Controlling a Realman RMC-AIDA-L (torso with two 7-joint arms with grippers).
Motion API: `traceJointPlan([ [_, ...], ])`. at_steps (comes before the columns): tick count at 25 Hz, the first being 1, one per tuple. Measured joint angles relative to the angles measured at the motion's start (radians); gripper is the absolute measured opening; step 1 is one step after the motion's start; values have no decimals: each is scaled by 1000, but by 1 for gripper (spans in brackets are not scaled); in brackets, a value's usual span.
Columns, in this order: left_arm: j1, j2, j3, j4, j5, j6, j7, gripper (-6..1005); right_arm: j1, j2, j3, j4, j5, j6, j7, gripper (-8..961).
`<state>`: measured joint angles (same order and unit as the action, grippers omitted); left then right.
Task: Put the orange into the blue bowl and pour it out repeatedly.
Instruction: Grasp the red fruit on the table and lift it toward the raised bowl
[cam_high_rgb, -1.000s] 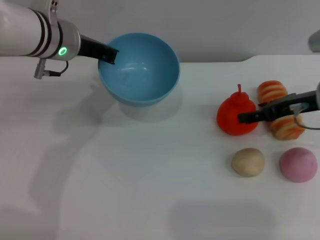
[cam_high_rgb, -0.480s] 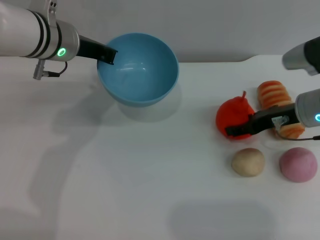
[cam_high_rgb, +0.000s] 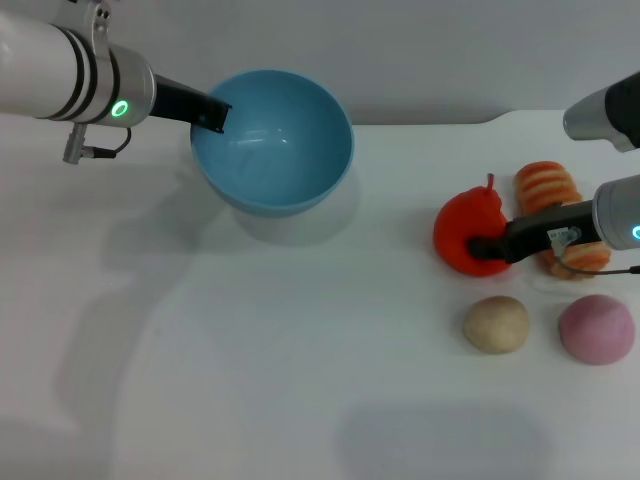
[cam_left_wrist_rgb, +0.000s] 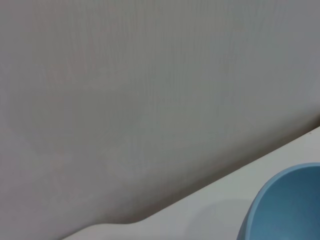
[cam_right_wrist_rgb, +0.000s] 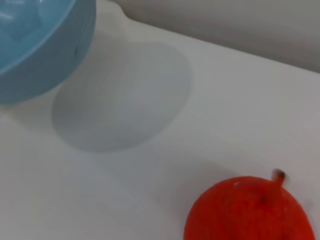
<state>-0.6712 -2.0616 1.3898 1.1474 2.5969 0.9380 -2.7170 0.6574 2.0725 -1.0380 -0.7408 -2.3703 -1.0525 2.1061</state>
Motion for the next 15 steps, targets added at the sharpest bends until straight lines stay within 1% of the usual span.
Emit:
traceJointPlan([
  [2,2,0,0,-1,0,-2,0,-1,-1,-1,2,-5,3,1,0,348],
  [4,4,0,0,-1,0,-3,0,-1,-5,-2,6,-16,4,2,0,321],
  [7,4,0,0,-2,0,-4,1,-1,-24,0,2,-67,16,-1,0,280],
  [11,4,0,12,-2,-1,-5,3,-1,-74,1,3,-189,130,-29,-16,251],
  [12,2,0,22,-2,-1,-2,3,-1,-90,0,21,-258,205,-69,-45,246],
  [13,1,0,26,-2,-1,-1,3,-1,-90,0,21,-258,205,-69,-45,241],
  [15,-6,-1,52,-2,-8,8,3,-2,-91,-1,44,-314,259,-128,-58,230],
])
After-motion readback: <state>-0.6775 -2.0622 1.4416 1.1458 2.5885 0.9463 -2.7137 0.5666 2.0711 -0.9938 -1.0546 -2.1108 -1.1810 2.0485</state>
